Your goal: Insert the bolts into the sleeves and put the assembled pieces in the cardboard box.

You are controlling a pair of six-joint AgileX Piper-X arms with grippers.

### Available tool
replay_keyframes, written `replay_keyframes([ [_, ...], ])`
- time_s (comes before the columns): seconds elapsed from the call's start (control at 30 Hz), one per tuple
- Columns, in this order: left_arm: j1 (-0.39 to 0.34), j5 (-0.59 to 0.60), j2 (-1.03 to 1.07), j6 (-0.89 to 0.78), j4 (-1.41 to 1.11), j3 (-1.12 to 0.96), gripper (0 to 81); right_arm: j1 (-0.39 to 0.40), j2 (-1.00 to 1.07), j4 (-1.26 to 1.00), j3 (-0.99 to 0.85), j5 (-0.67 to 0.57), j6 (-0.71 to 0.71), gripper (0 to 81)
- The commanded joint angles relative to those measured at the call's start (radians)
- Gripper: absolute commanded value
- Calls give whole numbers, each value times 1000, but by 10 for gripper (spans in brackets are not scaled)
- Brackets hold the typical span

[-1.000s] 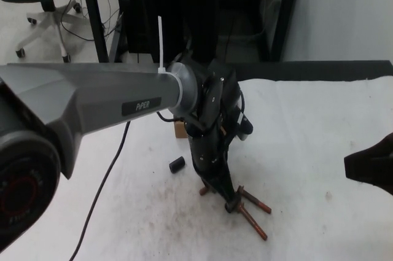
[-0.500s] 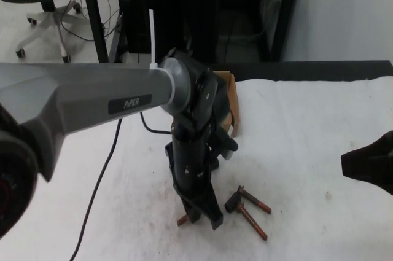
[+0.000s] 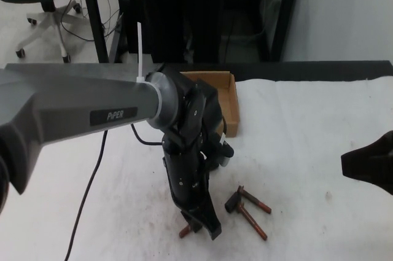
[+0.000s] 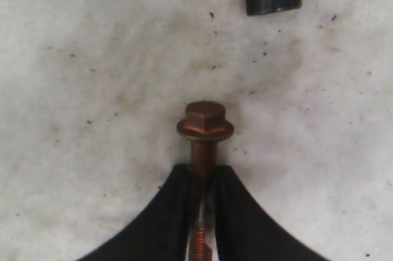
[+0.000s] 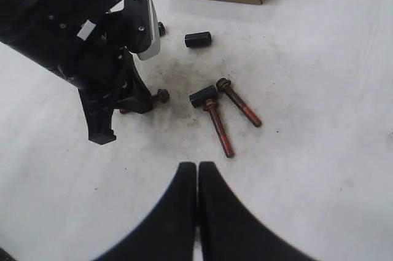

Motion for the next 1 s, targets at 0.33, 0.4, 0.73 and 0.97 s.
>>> replay_keyframes([
  [0.33,-4,27,-3,2,-43,9,287,-2,-6,-13,-2,-16,0,9],
  [0.4,-4,27,-3,2,-66,9,287,-2,-6,-13,-2,-16,0,9],
  [0.73,-4,-11,7,2,-93,9,287,-2,-6,-13,-2,-16,0,9],
  [0.97,-4,-11,31,0,-54,9,287,-2,-6,-13,-2,-16,0,9],
])
